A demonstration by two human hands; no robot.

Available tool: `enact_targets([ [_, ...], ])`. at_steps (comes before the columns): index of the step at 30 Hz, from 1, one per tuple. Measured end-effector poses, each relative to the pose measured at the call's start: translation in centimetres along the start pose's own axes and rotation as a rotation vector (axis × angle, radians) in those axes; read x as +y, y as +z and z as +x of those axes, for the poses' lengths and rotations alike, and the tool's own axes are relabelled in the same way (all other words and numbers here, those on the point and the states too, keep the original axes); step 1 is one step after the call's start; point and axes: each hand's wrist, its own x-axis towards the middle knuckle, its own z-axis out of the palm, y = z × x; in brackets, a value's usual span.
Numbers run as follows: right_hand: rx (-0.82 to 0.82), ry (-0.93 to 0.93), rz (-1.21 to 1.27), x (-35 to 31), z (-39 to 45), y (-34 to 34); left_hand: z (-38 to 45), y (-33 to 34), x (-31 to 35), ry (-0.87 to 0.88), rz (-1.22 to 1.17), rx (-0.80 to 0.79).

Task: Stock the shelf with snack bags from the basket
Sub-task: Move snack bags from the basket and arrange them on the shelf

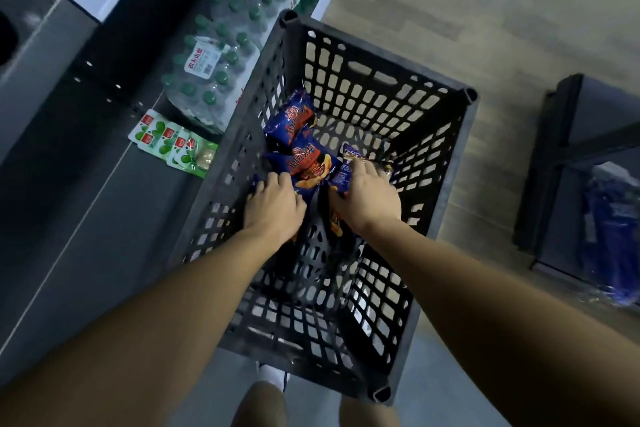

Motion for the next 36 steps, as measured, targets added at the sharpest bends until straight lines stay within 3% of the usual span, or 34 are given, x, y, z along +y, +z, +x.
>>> enact_targets([
  [6,-0.047,0.498,0.276,0.4,1.8,4.1,1.2,0.8,-1.0,0.01,-0.004,0.007],
  [14,-0.048,0.825,0.64,1.4,2.7,7.1,1.7,2.2,-3.2,-0.134,-0.013,-0.084],
  [20,-0.219,0.846,0.731,2.0,3.2,8.9,2.9,4.5,-3.3,-0.265,-0.046,-0.182],
  [25,-0.074,0.711,0.665,2.7,3.7,8.9,4.4,6.6,-3.2,-0.38,-0.124,-0.118],
  [30,-0.009,0.603,0.808,4.5,4.2,7.3,4.8,7.8,-2.0,-0.492,-0.176,-0.067],
  [36,0.002,0.534,0.679,4.5,4.4,4.9,3.8,5.9,-0.7,-0.455,-0.415,-0.052],
])
